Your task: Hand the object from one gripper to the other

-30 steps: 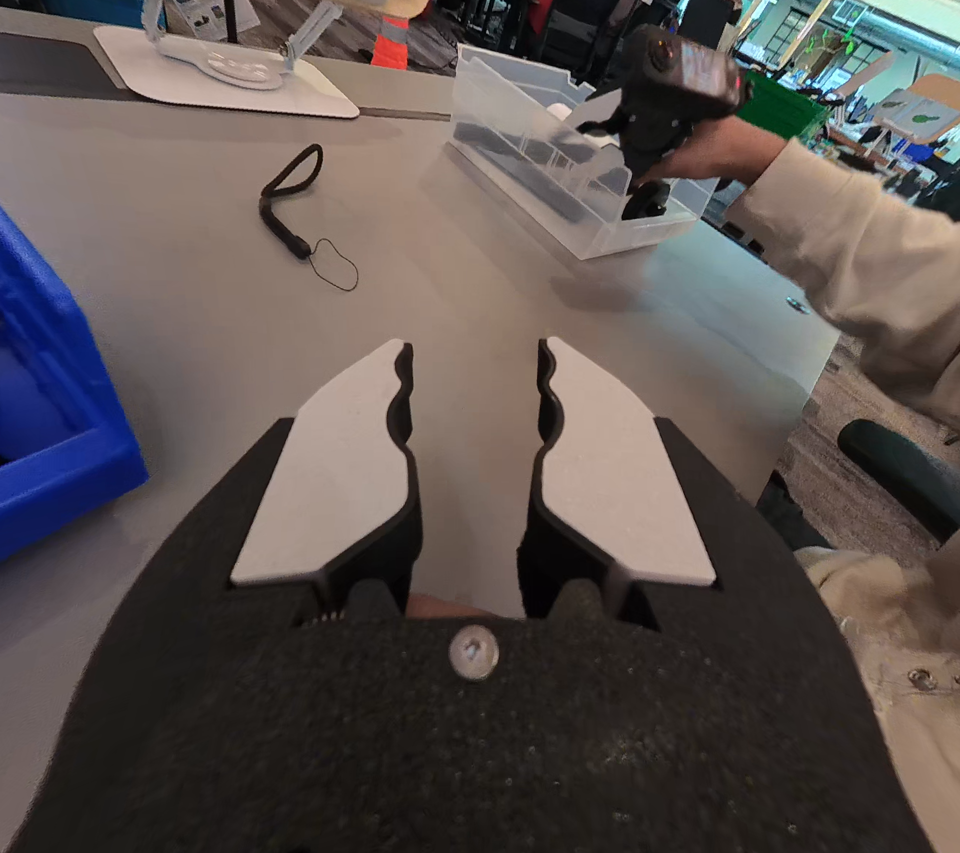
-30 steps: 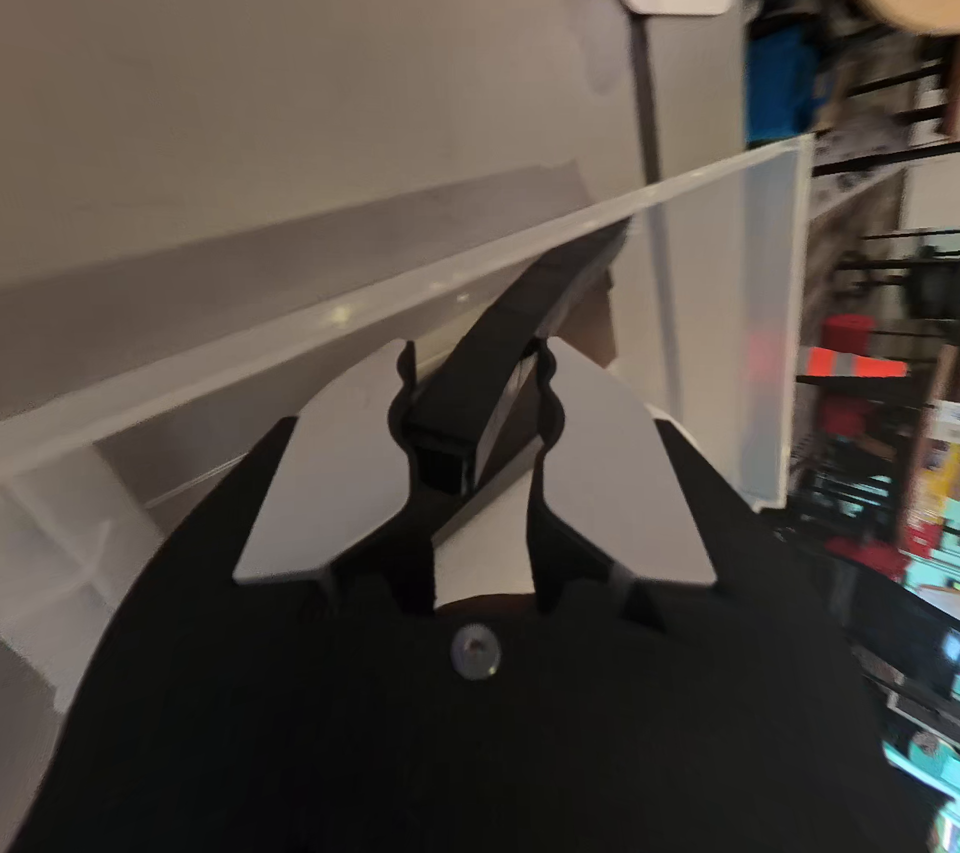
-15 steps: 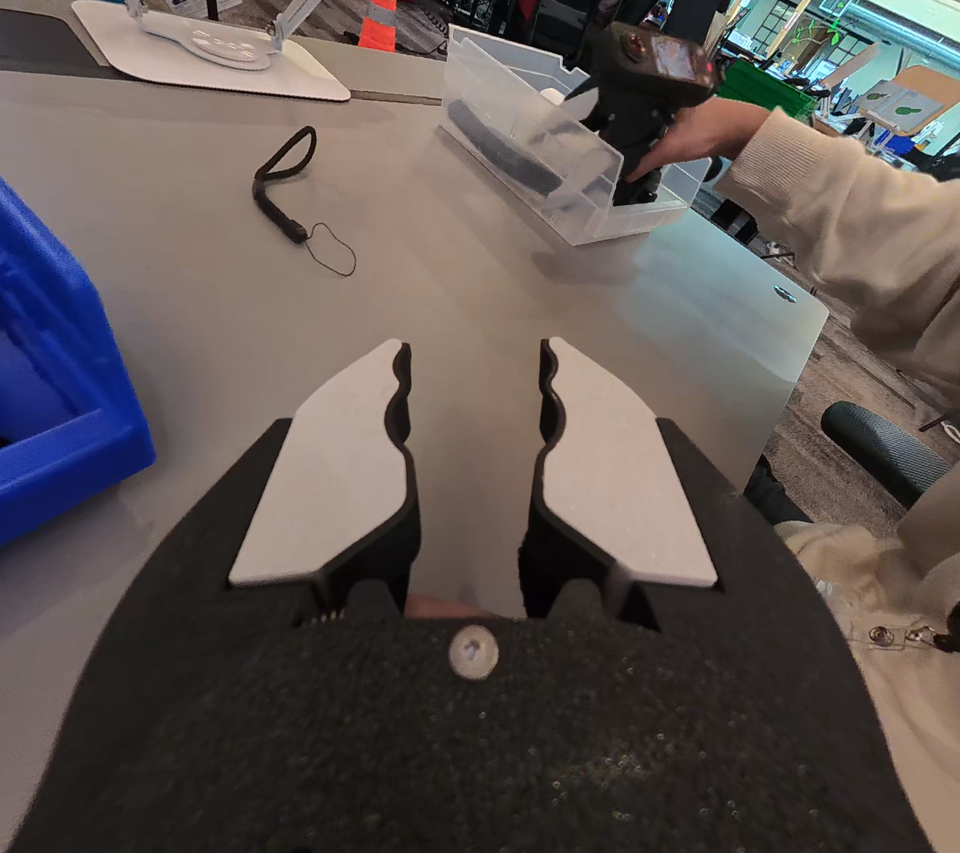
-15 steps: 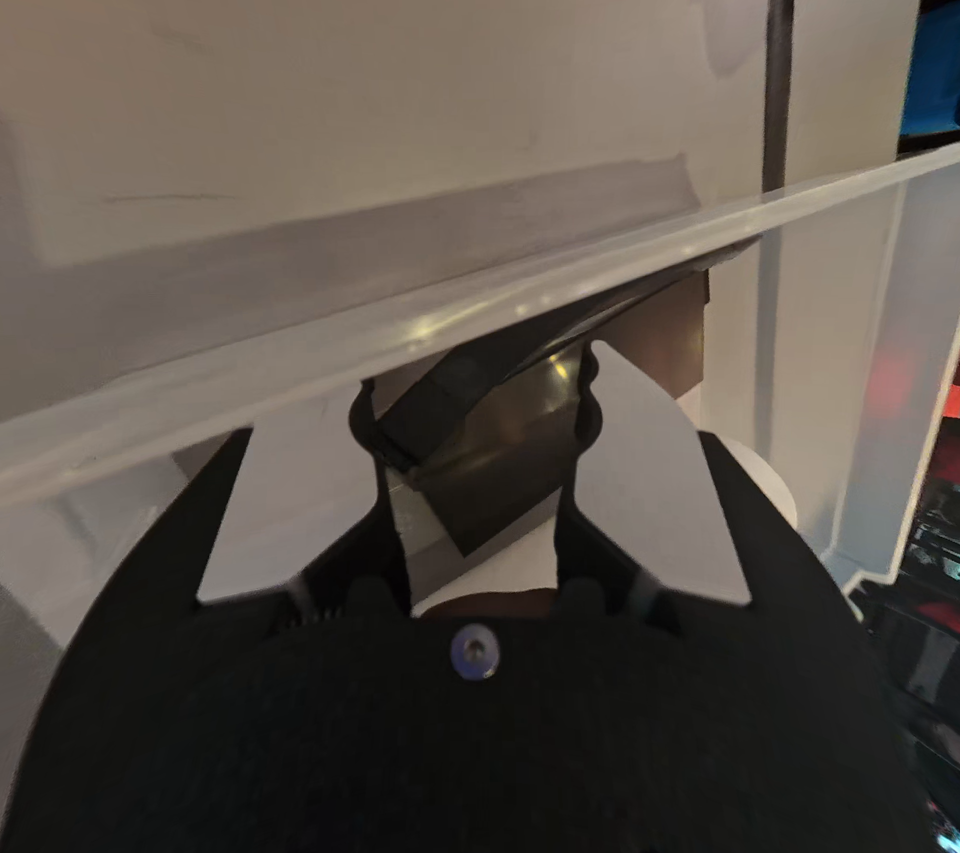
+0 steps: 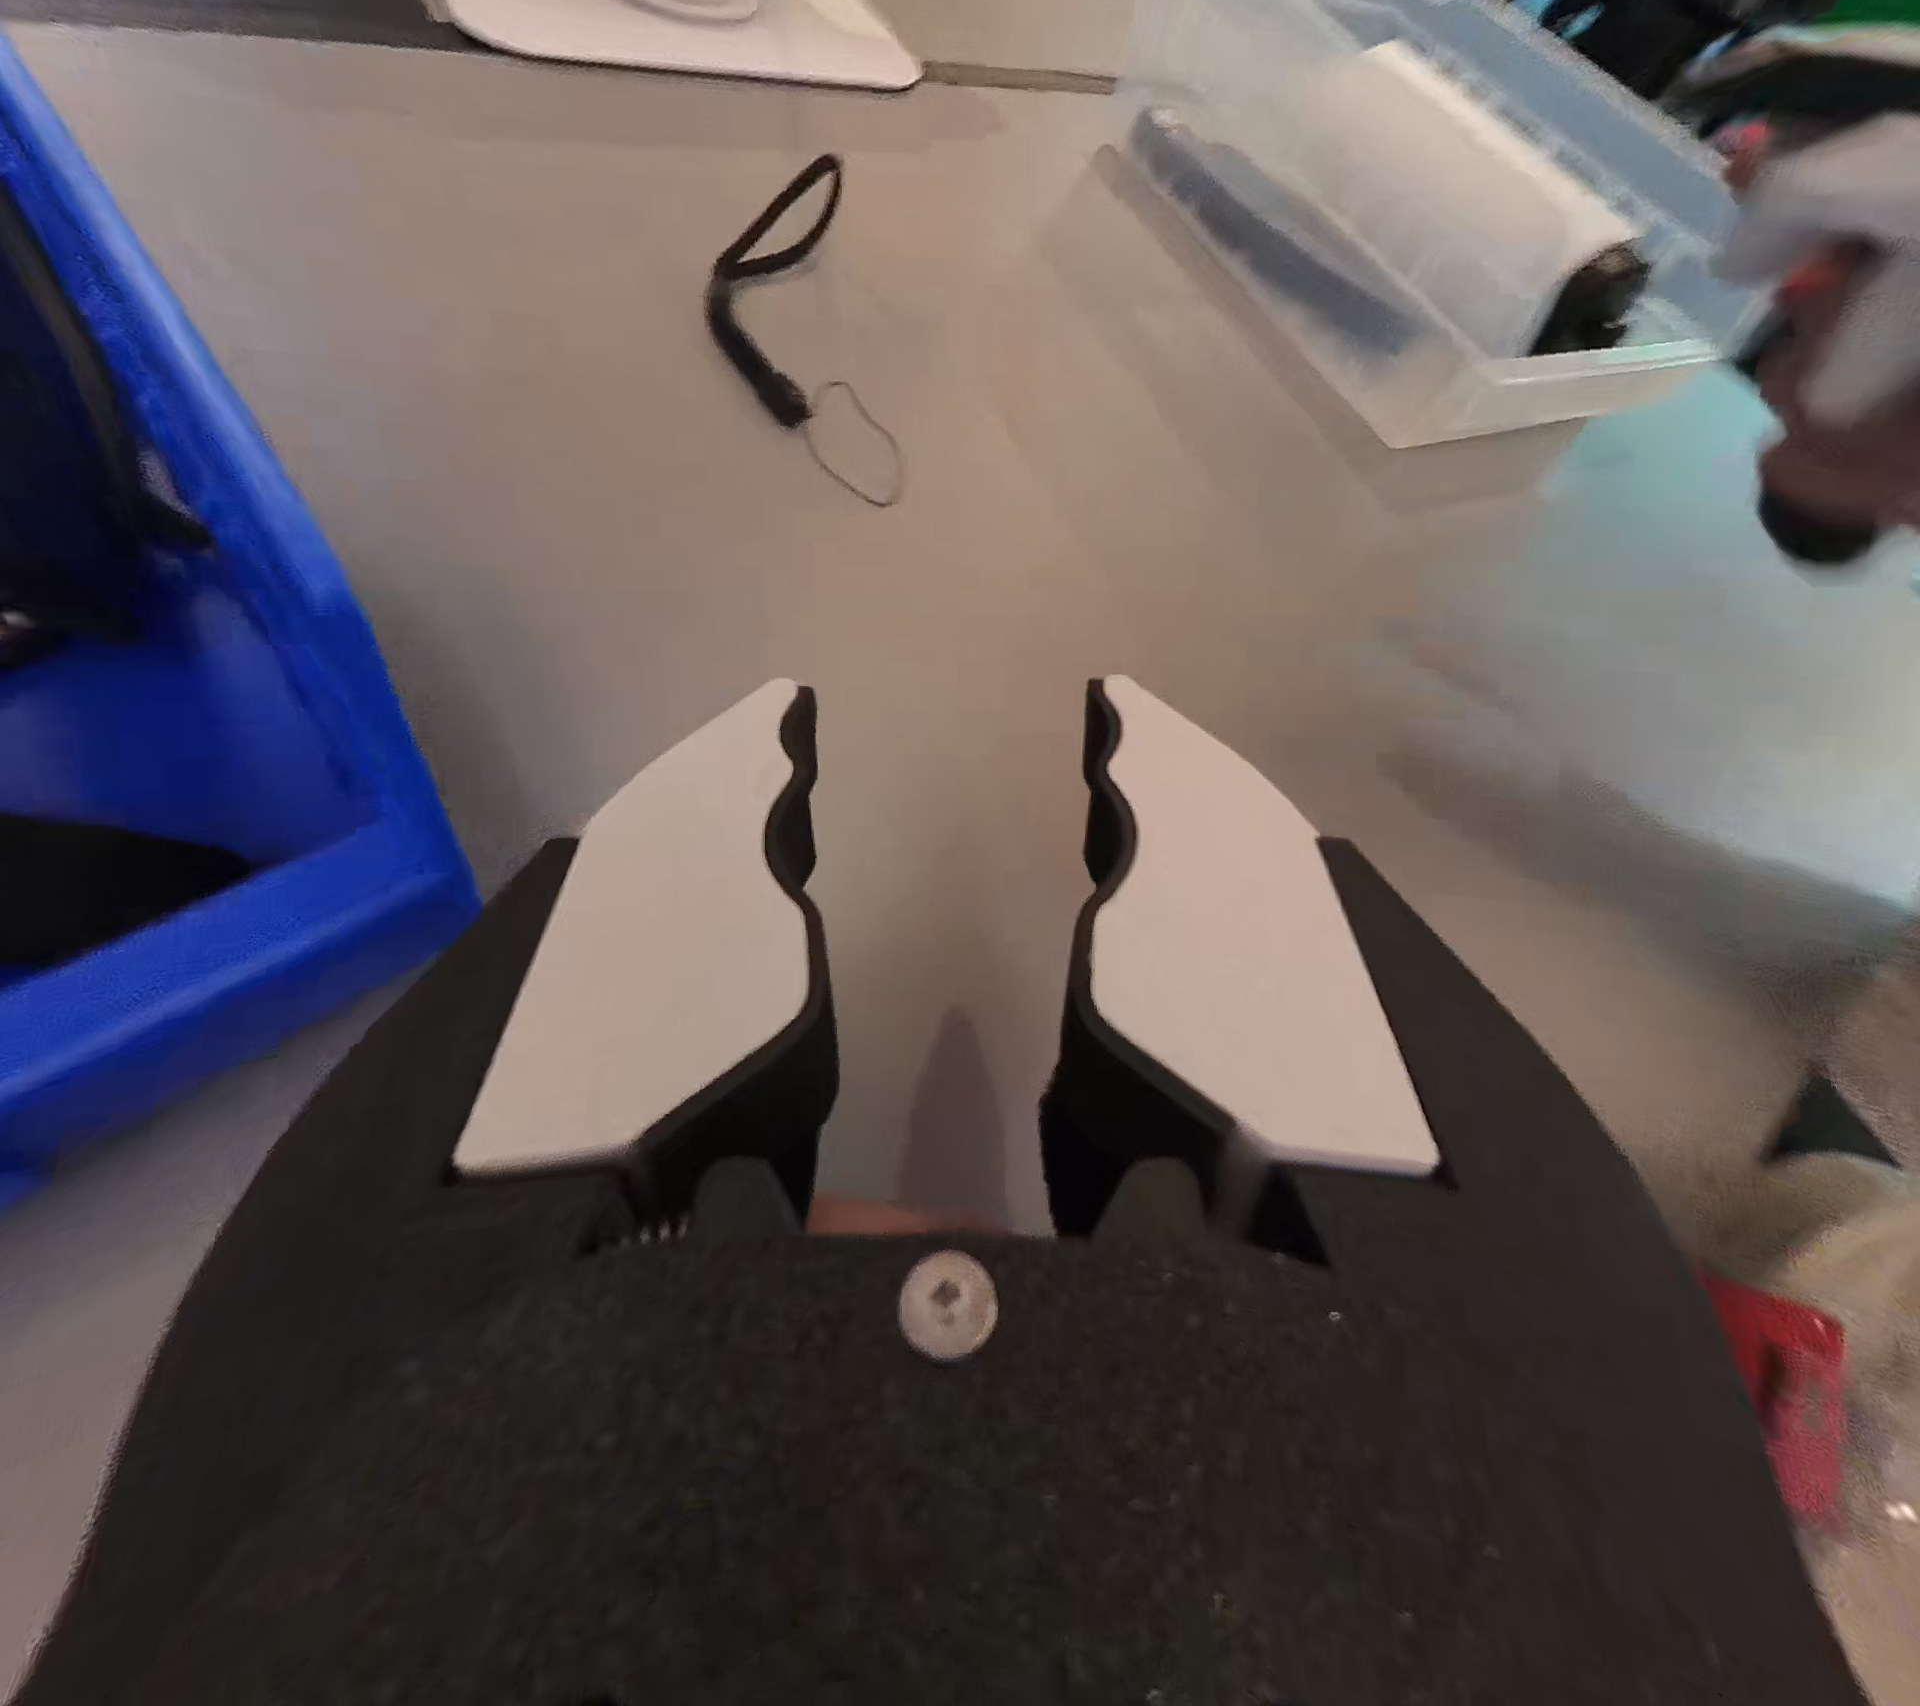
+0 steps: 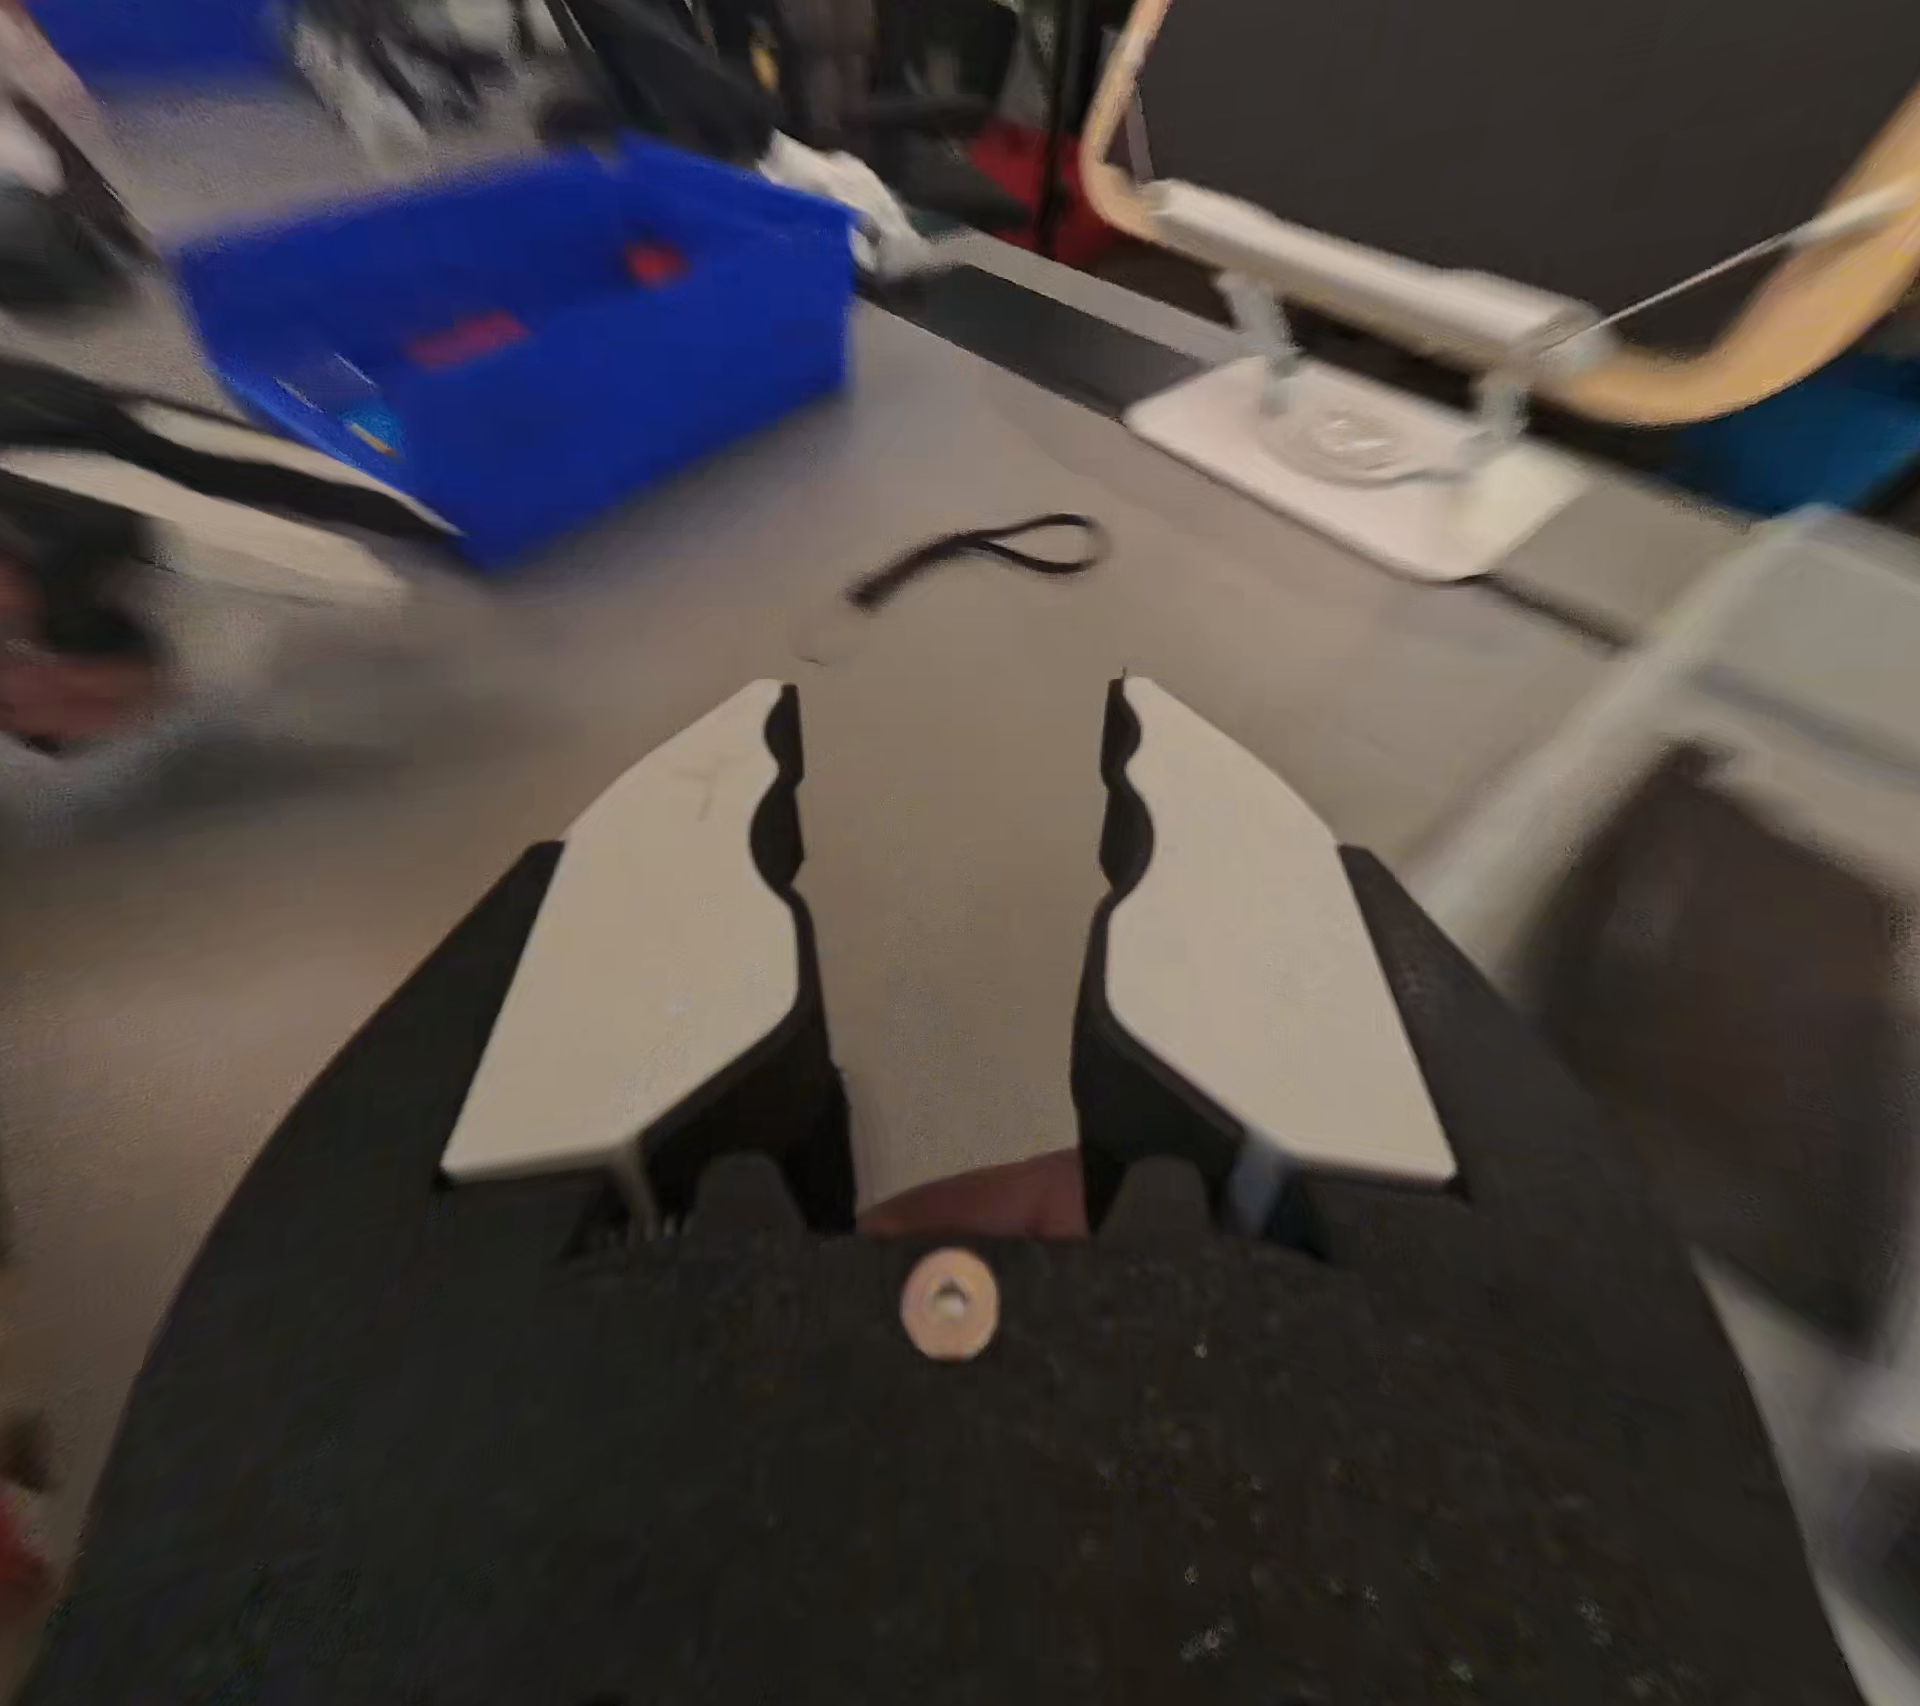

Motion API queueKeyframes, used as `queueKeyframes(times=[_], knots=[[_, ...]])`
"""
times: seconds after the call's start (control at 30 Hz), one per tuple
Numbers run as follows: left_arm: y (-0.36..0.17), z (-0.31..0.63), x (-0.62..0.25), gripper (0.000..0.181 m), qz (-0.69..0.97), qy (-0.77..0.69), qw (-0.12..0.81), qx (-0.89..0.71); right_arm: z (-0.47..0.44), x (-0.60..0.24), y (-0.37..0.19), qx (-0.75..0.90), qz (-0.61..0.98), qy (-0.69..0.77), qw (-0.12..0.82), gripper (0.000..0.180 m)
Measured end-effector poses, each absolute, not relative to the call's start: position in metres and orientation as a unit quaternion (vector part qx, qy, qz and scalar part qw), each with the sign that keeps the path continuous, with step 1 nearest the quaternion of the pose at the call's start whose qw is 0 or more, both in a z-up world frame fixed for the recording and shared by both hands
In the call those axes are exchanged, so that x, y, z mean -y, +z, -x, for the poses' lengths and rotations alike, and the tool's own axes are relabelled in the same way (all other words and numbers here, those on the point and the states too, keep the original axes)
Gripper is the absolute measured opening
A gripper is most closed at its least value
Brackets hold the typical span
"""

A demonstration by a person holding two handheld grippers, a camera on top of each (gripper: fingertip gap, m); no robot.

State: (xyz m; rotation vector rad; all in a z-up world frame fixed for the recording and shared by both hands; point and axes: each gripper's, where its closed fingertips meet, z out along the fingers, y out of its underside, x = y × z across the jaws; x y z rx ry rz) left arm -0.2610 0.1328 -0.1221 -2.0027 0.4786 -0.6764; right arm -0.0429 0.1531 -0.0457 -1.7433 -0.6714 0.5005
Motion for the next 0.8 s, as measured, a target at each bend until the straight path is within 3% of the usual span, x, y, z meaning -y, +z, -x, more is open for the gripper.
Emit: queueKeyframes(times=[0.07, 0.17, 0.33, 0.63, 0.67, 0.73, 0.8], knots=[[-0.131, 0.255, -0.159, 0.049, 0.854, -0.233, 0.428, -0.183, 0.083, -0.135, -0.081, 0.25, 0.741, 0.307, 0.543, 0.064], [-0.144, 0.237, -0.204, 0.047, 0.897, -0.188, 0.363, -0.17, 0.106, -0.127, -0.115, 0.258, 0.76, 0.304, 0.514, 0.066], [-0.169, 0.204, -0.268, 0.051, 0.929, -0.164, 0.295, -0.149, 0.102, -0.133, -0.121, 0.337, 0.724, 0.222, 0.559, 0.062], [-0.194, 0.194, -0.296, 0.051, 0.952, -0.093, 0.255, -0.141, 0.091, -0.128, -0.11, 0.285, 0.723, 0.309, 0.548, 0.058], [-0.195, 0.194, -0.297, 0.045, 0.952, -0.082, 0.256, -0.146, 0.09, -0.128, -0.111, 0.288, 0.724, 0.31, 0.545, 0.058], [-0.197, 0.196, -0.299, 0.013, 0.949, -0.059, 0.262, -0.162, 0.09, -0.127, -0.113, 0.29, 0.727, 0.307, 0.541, 0.058], [-0.197, 0.191, -0.299, 0.004, 0.944, -0.071, 0.27, -0.177, 0.09, -0.127, -0.113, 0.289, 0.729, 0.307, 0.54, 0.058]])
